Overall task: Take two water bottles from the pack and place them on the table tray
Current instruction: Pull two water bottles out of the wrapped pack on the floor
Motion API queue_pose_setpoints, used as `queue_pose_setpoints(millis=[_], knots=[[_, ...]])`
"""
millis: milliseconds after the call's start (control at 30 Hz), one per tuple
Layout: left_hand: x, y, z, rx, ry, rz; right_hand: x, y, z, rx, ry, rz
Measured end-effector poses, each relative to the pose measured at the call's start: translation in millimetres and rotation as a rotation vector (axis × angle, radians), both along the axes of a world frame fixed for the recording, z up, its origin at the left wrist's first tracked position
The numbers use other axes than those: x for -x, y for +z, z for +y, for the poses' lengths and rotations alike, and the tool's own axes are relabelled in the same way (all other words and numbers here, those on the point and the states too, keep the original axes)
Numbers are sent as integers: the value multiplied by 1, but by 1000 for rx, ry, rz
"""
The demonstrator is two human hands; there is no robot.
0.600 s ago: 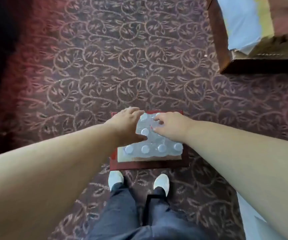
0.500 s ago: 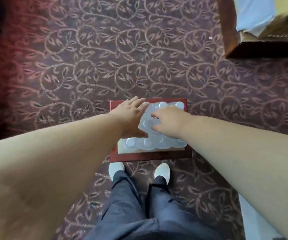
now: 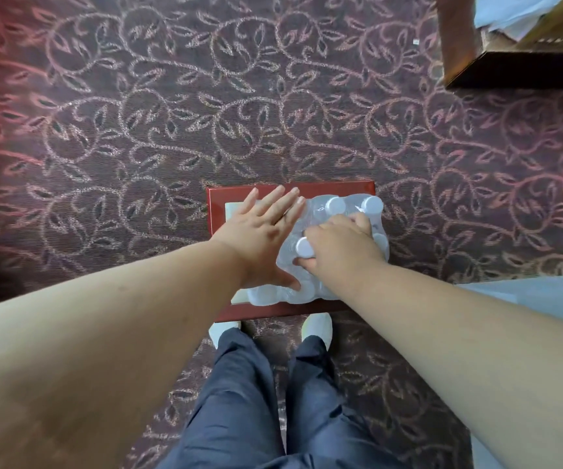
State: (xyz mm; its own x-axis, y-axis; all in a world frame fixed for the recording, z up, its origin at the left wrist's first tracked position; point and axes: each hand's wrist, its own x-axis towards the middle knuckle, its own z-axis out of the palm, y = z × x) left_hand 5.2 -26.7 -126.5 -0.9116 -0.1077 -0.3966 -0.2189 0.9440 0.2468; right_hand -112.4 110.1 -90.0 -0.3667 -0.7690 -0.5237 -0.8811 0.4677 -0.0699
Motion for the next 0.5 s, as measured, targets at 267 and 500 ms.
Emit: queue_pose_setpoints(millis=[267,500], knots=[[17,45,17,-396,362,28,20,95,10,547,-438,-393],[-3,94,60,-841,961,329,37,130,-45,579,-626,-501]])
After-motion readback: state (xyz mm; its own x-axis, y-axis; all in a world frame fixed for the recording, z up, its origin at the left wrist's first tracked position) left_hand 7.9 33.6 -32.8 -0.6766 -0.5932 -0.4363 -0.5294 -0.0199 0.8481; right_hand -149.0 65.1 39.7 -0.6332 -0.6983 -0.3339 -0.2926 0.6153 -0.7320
